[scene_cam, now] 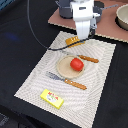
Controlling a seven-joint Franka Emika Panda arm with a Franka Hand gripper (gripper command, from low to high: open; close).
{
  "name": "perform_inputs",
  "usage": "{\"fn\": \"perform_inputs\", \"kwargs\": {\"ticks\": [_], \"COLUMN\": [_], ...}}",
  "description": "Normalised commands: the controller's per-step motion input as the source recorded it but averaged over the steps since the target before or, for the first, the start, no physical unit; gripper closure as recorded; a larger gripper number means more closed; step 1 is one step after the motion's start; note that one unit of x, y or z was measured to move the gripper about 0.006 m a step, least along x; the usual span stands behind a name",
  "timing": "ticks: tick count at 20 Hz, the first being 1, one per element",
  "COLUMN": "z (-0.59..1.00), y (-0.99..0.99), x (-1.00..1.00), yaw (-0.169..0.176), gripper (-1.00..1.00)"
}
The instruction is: Interact with the objects in diverse but meaningful ways.
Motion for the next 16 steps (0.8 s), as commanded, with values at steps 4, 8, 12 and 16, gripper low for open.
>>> {"fn": "perform_inputs", "kwargs": {"ticks": [4, 8, 12, 16], "z": [0.64, 0.59, 0.53, 0.33], "y": [-0.15, -0.29, -0.47, -0.66], "x": [0.69, 0.80, 0.80, 0.80], "yaw": [-0.148, -0.115, -0.093, -0.070], "gripper": [-1.00, -1.00, -1.00, -1.00]}}
